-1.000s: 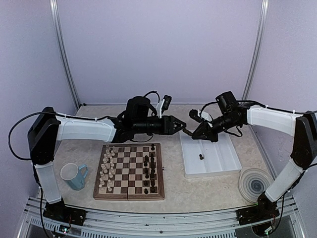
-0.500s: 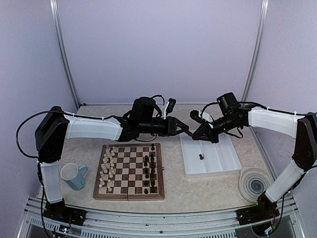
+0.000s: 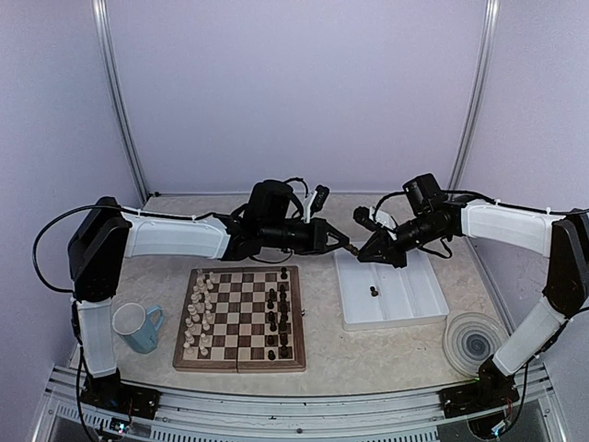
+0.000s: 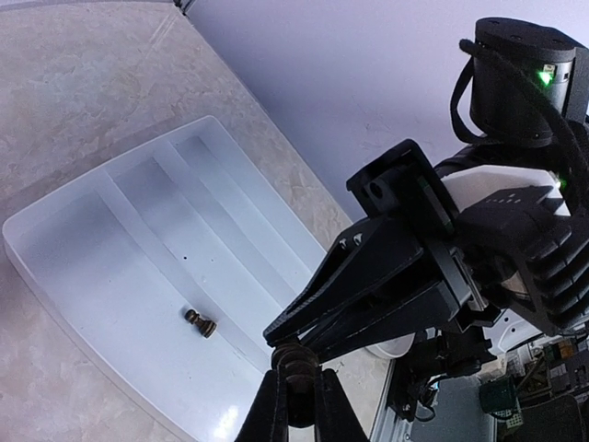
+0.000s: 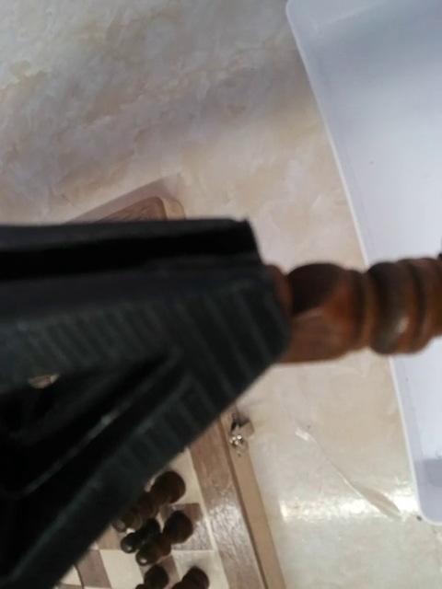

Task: Set up the chess pieces on the board
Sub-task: Pass from the left arm to the right, then place the knight at b8.

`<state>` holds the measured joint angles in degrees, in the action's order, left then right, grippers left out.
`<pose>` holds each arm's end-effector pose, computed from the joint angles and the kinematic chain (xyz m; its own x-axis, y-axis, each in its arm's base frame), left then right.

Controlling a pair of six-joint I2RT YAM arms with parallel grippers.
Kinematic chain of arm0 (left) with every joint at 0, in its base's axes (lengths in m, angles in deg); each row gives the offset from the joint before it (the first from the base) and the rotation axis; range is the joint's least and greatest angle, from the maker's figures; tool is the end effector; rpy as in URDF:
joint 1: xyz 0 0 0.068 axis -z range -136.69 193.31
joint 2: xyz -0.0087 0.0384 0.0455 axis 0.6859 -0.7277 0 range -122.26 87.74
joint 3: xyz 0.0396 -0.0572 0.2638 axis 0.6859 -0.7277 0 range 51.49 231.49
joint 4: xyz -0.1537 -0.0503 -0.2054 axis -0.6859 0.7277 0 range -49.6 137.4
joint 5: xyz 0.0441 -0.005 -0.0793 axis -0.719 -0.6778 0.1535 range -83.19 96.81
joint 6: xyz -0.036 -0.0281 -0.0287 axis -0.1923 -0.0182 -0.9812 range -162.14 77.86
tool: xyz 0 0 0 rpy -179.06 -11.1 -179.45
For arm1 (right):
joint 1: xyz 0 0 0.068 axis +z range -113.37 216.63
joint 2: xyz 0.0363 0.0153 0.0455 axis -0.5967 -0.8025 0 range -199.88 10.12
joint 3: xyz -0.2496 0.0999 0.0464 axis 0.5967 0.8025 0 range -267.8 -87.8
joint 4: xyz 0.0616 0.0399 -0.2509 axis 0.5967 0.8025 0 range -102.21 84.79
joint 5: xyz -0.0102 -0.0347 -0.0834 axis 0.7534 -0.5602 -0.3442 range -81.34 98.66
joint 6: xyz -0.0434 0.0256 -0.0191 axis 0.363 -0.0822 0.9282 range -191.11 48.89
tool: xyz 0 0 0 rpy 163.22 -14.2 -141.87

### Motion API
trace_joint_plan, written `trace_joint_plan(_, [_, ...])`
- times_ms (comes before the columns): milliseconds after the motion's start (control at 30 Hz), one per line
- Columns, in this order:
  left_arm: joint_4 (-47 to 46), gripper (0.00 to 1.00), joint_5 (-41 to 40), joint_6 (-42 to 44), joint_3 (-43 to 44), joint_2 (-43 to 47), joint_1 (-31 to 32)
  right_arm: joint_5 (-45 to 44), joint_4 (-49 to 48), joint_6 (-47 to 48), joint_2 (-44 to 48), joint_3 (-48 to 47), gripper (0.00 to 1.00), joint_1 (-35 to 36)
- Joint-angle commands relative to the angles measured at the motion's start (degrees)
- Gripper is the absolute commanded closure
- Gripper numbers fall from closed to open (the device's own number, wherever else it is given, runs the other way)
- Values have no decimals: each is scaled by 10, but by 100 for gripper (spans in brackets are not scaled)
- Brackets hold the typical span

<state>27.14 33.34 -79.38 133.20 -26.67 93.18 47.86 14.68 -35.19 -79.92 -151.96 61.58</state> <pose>0.2892 -0.3676 0.2368 -0.7490 0.0485 -0.6608 0.6309 0.3566 -0.6890 0.2881 0.1588 0.2437 -0.1895 -0.5897 -0.7851 -0.9690 0.2414 0.0525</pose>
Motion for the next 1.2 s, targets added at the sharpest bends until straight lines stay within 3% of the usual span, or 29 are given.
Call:
trace_joint_plan(0, [27, 96, -1, 41, 13, 21, -4, 1, -12, 4, 15, 10, 94, -3])
trace_joint_plan(300, [150, 98, -40, 144, -27, 133, -32, -10, -18, 11, -1, 24, 94, -3])
trace_joint_plan(500, [288, 98, -137, 249, -42, 174, -41, -18, -16, 15, -17, 24, 94, -3])
trace_joint_plan(667, [364, 98, -183, 285, -36, 163, -35, -25, -13, 18, -27, 21, 93, -3])
trace_joint_plan(1167, [431, 99, -251, 307, 16, 75, -12, -31, -5, 25, -40, 21, 93, -3])
